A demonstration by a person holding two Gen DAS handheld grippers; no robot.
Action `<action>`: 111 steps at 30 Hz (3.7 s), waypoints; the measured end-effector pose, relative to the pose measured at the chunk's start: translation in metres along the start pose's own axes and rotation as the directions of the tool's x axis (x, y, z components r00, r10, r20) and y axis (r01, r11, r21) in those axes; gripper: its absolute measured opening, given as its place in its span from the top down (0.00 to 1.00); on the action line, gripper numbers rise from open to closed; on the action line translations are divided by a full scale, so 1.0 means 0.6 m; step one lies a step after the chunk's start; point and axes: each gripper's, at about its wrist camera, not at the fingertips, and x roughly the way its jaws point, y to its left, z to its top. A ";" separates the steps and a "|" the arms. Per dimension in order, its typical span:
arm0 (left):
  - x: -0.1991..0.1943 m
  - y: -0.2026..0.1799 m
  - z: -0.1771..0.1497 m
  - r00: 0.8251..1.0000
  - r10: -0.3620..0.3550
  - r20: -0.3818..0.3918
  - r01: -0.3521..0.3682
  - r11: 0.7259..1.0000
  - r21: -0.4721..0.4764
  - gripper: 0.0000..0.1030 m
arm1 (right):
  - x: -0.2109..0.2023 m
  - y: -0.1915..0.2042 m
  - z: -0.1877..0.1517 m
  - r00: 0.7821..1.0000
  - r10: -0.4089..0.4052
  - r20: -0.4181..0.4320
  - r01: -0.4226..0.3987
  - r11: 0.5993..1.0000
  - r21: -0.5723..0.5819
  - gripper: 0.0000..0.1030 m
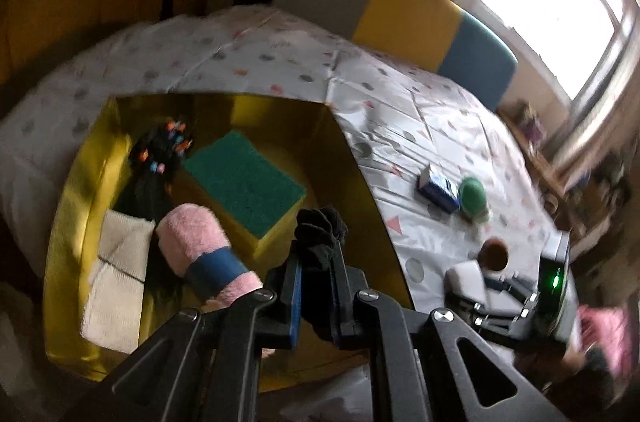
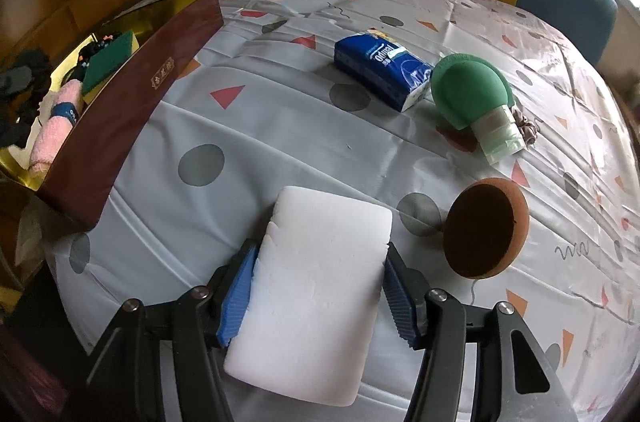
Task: Organize soft objects
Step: 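Drop the black scrunchie into the tray with the left tool, then carry the white sponge over the tray and release it with the right tool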
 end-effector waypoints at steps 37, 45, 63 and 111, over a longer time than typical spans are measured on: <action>0.142 -0.010 0.096 0.987 0.148 -0.059 -0.148 0.989 0.002 0.67 | -0.001 0.004 0.000 1.000 -0.020 0.005 0.020 0.999 -0.029 0.42; 0.046 -0.034 0.032 0.976 0.206 0.075 -0.212 0.973 0.090 0.66 | -0.002 0.007 -0.002 1.000 -0.030 0.011 0.030 0.999 -0.037 0.42; -0.035 -0.024 -0.028 0.960 0.243 0.138 -0.258 0.960 0.106 0.64 | -0.004 0.010 -0.006 0.999 -0.042 0.026 0.043 0.998 -0.040 0.42; -0.089 0.076 -0.034 0.941 0.295 0.169 -0.295 0.955 -0.022 0.64 | -0.033 0.294 0.151 0.986 0.166 0.015 -0.163 0.979 -0.120 0.44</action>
